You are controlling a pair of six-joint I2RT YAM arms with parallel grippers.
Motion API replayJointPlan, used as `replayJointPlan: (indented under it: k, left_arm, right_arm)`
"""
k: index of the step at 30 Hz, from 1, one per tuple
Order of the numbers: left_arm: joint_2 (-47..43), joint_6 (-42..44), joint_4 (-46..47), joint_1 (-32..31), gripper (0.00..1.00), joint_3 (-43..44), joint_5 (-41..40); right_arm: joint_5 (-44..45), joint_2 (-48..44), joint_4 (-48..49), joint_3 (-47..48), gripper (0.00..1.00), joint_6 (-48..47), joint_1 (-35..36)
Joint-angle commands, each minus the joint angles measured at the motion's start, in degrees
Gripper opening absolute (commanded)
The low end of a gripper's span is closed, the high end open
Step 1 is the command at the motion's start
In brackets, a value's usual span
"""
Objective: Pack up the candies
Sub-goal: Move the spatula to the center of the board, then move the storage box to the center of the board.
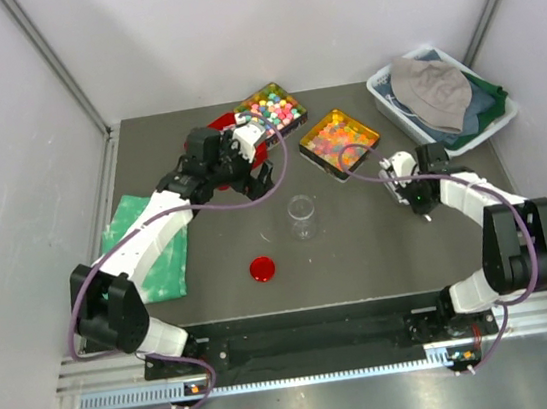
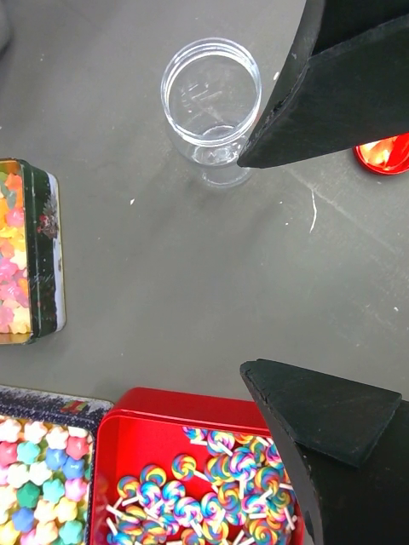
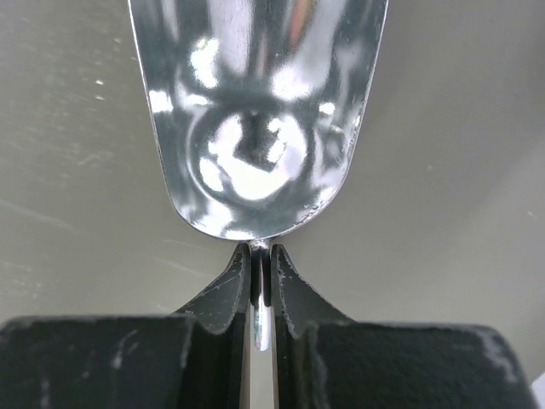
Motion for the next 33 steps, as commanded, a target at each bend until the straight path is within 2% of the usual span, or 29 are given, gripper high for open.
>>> replayJointPlan:
  k: [1, 2, 3, 6, 8, 12, 17, 21, 22, 26, 30, 33]
  left_arm:
    - [1.0, 0.8, 2.9, 0.1, 0.99, 2.7, 1.2]
    - [1.4, 0.9, 3.0, 0.1, 0.99, 2.7, 1.4]
    - [1.7, 0.7, 3.0, 0.1, 0.99, 2.7, 1.4]
    - [1.8, 0.7, 3.1, 0.2, 0.99, 2.7, 1.8]
    - [1.9, 0.7, 3.1, 0.1, 0.99, 2.8, 1.8]
    - [1.7, 1.0, 2.7, 0.2, 0.99, 3.1, 1.2]
    - [1.2, -0.1, 2.2, 1.2, 0.99, 4.8, 0.3]
    - [2.0, -1.8, 2.2, 4.0, 0.99, 7.1, 1.0]
    - [2.1, -2.3, 2.4, 4.7, 0.99, 7.9, 1.0]
    - [2.7, -4.7, 2.1, 9.8, 0.99, 9.1, 3.6]
    - [2.4, -4.4, 1.3, 13.0, 0.99, 8.8, 3.9]
    - [1.2, -3.5, 1.5, 14.2, 0.99, 7.3, 3.8]
  right_arm:
    - [-0.5, -1.0, 0.2, -0.6, 0.06, -2.4, -1.4]
    - [-0.6, -1.1, -0.1, -0.7, 0.13, -2.4, -1.5]
    - [-1.1, -1.8, -0.5, -0.7, 0.28, -2.6, -1.4]
    - [-2.0, -4.0, -1.9, -0.7, 0.49, -2.6, -1.4]
    - [-2.4, -5.0, -2.7, 0.0, 0.56, -2.6, -1.5]
    - [-4.7, -7.9, -7.5, 2.9, 0.64, -2.5, -1.4]
    - [-11.7, -11.9, -14.9, 13.4, 0.68, -0.4, -1.4]
    - [-13.5, -7.8, -15.5, 23.8, 0.67, 3.8, 1.7]
    - [-13.0, -6.5, -15.0, 25.2, 0.66, 4.4, 4.6]
    - [-9.7, 1.8, -11.2, 31.8, 0.63, 7.3, 10.8]
    - [-8.7, 16.3, -11.4, 43.9, 0.58, 9.1, 14.0]
    - [-7.8, 23.3, -12.0, 52.4, 0.55, 9.8, 15.4]
